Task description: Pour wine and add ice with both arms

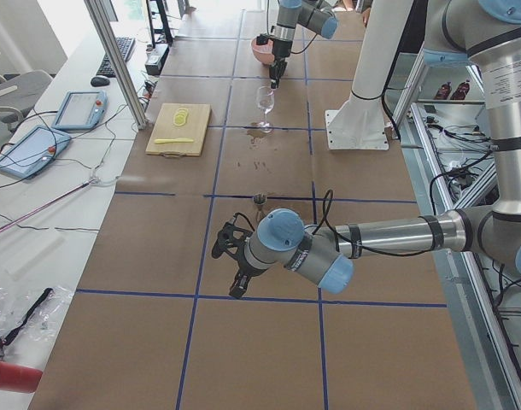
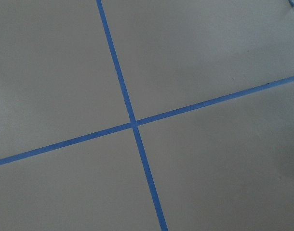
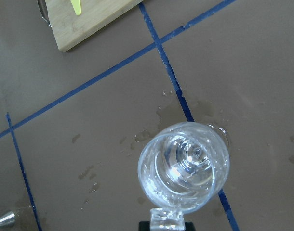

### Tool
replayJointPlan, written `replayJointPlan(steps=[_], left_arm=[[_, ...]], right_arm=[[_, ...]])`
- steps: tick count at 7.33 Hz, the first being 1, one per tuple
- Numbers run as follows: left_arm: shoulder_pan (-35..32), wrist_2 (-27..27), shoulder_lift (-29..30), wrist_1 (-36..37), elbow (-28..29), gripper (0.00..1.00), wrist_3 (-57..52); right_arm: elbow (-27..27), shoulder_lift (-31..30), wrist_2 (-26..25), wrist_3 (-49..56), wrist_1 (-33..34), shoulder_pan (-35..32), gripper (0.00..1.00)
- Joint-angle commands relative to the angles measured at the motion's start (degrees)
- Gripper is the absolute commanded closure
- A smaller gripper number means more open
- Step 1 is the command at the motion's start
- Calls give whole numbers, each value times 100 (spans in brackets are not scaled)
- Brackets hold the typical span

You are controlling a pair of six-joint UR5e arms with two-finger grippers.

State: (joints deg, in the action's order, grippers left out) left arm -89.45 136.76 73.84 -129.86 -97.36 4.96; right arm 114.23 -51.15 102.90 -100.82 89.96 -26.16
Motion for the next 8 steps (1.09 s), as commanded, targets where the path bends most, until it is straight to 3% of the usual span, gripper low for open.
replayJointPlan(steps=[1, 2, 3, 5, 7, 8], left_arm=[[-2, 0, -98, -250, -2, 0, 23], [-2, 0, -133, -250, -37, 0, 23], [-2, 0, -133, -250, -46, 0, 23], [7, -35, -55, -233, 32, 0, 58], [24, -664, 95, -180, 50, 0, 171], [51, -720, 183, 11, 68, 0, 207]], right_arm=[[-164, 17, -60, 27, -5, -99, 100], [-199, 17, -60, 2, -14, -99, 47], [-173, 8, -60, 10, 3, -99, 0], [88, -306, 289, 115, 12, -535, 0], [642, -1261, 1456, 1112, 12, -1562, 0], [749, -1788, 1661, 1709, 12, -1932, 0]])
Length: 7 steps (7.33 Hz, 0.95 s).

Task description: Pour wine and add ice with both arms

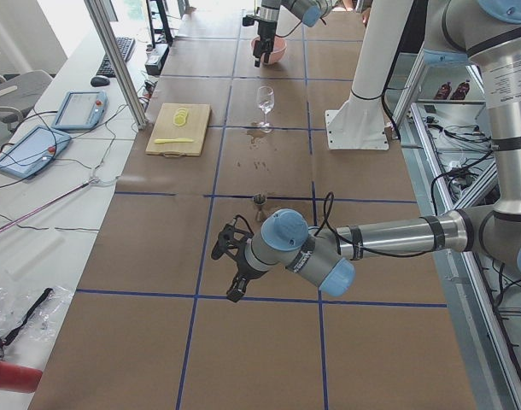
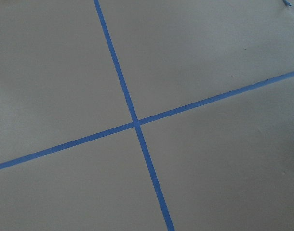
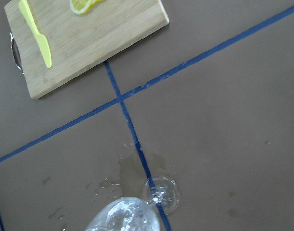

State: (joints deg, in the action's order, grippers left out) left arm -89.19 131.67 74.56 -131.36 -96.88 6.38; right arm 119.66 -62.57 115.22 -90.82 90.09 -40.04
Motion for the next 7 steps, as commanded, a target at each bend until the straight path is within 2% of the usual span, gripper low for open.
replayJointPlan(steps=[1, 3, 4, 6, 7], left_arm=[[25, -221, 468, 877, -14, 0, 39], [16, -212, 1067, 2162, -120, 0, -249], [-1, -186, 1348, 2968, -51, 0, -895], [-254, -150, 1876, 4578, -164, 0, -1209], [-265, -2, 1756, 4619, -164, 0, -1218]], right_arm=[[207, -1278, 640, 2012, -9, -1097, 0], [-212, -2273, 1228, 4893, 0, -2467, 0], [-598, -2530, 1579, 6143, 9, -3178, 0], [-1275, -2882, 1697, 7905, 18, -4008, 0], [-1574, -3006, 1697, 8540, 18, -4325, 0]])
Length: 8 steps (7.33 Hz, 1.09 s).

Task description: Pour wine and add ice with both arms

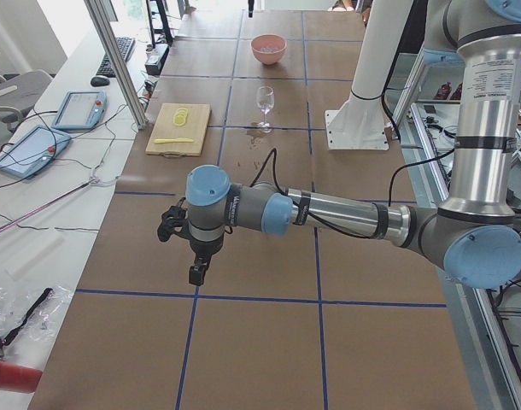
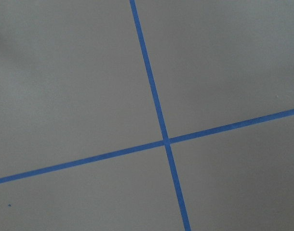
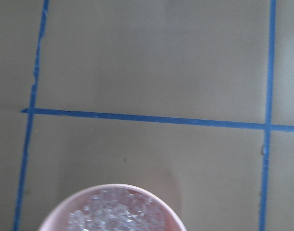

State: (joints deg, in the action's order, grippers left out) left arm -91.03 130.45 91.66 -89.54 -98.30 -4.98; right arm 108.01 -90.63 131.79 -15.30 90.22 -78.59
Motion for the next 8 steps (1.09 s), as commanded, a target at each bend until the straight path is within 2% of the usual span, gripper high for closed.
replayJointPlan(steps=[1, 2, 4, 6, 8], left_arm=[[-81, 426, -51, 403, -40, 0, -82], [-73, 446, -43, 376, -31, 0, -82], [-73, 402, -183, -44, 4, 0, -56], [-64, 437, -508, -194, -22, 0, -74], [-46, 411, -509, -265, 21, 0, -82]], right_arm=[[-996, -174, 83, 1811, -13, -786, 0], [-1306, -43, 240, 2298, 4, -946, 0], [-1379, -33, 356, 2356, 13, -1262, 0], [-1572, 89, 348, 2364, -5, -1237, 0], [-1521, 72, 348, 2364, -14, -1246, 0]])
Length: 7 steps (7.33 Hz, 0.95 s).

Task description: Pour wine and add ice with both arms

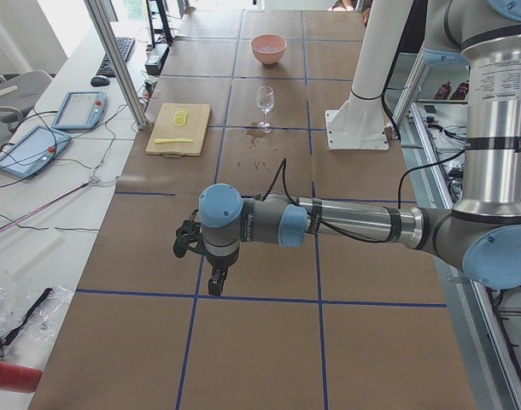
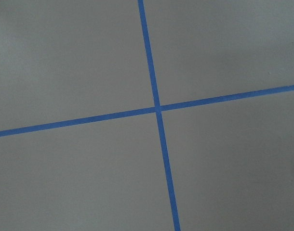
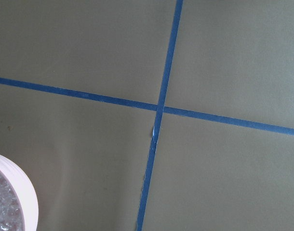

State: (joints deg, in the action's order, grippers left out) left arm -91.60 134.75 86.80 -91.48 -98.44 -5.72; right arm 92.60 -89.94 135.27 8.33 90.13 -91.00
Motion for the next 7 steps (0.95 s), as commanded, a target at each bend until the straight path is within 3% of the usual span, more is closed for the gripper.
replayJointPlan(steps=[1, 7], left_arm=[[20, -27, -40, -80, 53, 0, -8], [204, -10, 83, -36, 9, 0, -8]], right_arm=[[21, -23, 0, 2, 4, -6, 0], [21, -189, 245, -24, -83, -6, 0]])
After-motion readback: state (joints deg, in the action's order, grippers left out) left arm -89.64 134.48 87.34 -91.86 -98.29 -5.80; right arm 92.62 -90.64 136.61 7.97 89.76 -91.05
